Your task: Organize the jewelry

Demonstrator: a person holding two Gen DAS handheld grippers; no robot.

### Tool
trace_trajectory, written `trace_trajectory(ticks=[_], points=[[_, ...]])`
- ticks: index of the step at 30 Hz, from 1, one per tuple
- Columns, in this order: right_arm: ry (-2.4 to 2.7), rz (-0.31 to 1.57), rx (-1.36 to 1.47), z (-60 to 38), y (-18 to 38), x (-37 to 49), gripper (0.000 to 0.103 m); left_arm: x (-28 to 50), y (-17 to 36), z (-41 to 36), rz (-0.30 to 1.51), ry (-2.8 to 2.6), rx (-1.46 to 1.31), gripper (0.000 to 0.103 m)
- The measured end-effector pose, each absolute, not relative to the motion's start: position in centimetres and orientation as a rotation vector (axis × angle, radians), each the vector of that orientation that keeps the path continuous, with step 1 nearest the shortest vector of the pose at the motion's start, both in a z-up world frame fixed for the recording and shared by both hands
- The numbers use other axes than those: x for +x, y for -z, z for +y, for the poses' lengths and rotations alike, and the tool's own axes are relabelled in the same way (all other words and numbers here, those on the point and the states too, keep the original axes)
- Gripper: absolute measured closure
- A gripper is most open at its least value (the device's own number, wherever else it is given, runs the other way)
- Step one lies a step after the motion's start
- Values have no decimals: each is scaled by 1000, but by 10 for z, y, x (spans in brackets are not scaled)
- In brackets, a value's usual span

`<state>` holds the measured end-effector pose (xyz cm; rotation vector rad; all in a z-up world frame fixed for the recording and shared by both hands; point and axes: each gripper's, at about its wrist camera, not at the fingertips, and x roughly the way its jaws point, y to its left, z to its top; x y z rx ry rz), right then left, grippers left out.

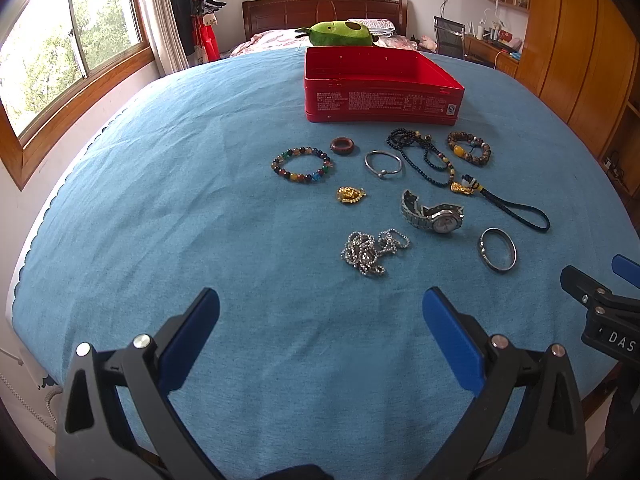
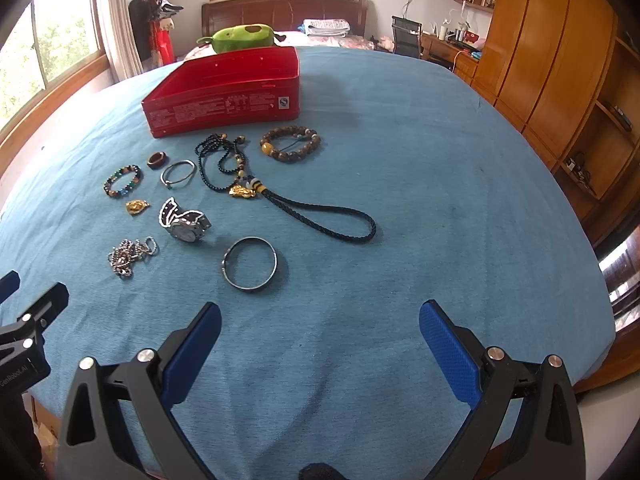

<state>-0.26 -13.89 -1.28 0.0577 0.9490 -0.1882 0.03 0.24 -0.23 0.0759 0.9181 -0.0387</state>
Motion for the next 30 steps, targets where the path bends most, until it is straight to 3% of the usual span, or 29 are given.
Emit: trace_trajectory(ticks=[22, 30], points=[[80, 939, 83, -147, 14, 17, 4, 18, 0, 22, 898, 97, -9, 3], [-23, 964, 118, -155, 13, 42, 4, 53, 4, 46, 975, 143, -89, 3]])
